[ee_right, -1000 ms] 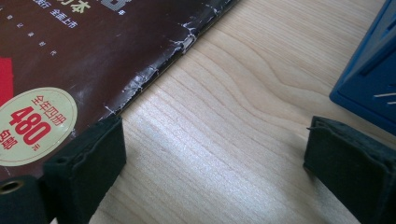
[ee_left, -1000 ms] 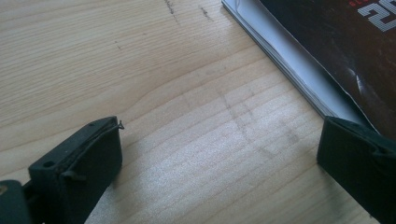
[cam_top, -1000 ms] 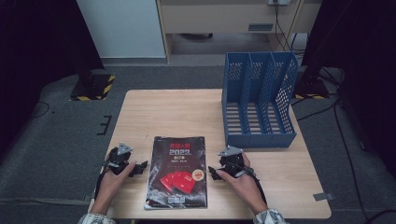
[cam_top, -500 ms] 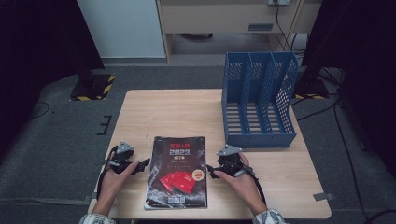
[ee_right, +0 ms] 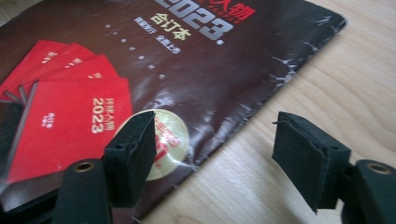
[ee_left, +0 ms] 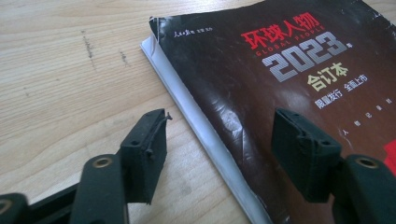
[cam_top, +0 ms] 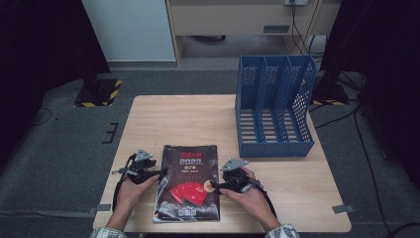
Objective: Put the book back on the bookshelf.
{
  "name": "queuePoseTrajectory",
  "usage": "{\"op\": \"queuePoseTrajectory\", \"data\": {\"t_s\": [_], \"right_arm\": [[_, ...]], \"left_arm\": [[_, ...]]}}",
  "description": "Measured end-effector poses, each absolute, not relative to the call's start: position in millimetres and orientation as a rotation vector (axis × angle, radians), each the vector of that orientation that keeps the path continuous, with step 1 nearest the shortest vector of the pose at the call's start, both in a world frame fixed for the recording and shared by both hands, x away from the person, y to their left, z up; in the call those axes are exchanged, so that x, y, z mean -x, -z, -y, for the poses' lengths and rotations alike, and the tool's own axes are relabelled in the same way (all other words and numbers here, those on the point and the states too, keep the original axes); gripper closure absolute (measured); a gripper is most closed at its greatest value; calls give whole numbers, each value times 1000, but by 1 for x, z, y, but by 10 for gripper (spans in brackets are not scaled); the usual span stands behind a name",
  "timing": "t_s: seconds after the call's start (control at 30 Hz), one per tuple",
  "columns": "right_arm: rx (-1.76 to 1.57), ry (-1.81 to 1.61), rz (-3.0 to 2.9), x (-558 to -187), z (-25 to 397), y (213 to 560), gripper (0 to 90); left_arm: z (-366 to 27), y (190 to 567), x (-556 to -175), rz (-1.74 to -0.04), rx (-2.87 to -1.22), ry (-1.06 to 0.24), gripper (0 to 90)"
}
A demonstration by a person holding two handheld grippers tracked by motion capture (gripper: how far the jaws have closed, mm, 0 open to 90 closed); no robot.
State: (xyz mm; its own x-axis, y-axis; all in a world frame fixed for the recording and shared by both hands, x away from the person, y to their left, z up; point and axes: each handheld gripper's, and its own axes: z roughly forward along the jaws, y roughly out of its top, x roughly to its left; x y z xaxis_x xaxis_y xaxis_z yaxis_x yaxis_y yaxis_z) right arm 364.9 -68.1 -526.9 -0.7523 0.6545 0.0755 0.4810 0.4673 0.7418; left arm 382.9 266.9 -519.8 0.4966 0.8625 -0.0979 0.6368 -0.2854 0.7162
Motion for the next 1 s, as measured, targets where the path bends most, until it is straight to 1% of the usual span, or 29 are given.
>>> {"op": "queuePoseTrajectory", "data": {"t_s": [0.07, 0.1, 0.17, 0.23, 0.3, 0.4, 0.53, 0.8, 0.83, 1.0], "right_arm": [[-986, -1159, -2499, -364, 65, 528, 254], [-986, -1157, -2508, -364, 63, 529, 208], [-978, -1174, -2529, -364, 59, 530, 207], [-962, -1161, -2539, -363, 54, 532, 198], [-957, -1154, -2550, -362, 52, 533, 187], [-958, -1141, -2552, -361, 48, 534, 170], [-955, -1142, -2532, -361, 45, 536, 157], [-952, -1138, -2521, -360, 44, 536, 159], [-956, -1139, -2519, -360, 44, 536, 158], [-960, -1137, -2522, -359, 45, 536, 158]], "left_arm": [[-267, 521, -384, -1238, -2026, -422, 360], [-267, 521, -385, -1242, -2023, -432, 352], [-268, 522, -388, -1247, -2011, -457, 334], [-269, 524, -392, -1262, -1996, -442, 308], [-268, 526, -394, -1264, -1990, -426, 304], [-265, 527, -396, -1272, -1992, -409, 348], [-262, 526, -394, -1259, -2013, -388, 357], [-258, 526, -391, -1253, -2021, -357, 369], [-257, 526, -390, -1251, -2016, -333, 369], [-257, 525, -389, -1266, -1995, -307, 407]]}}
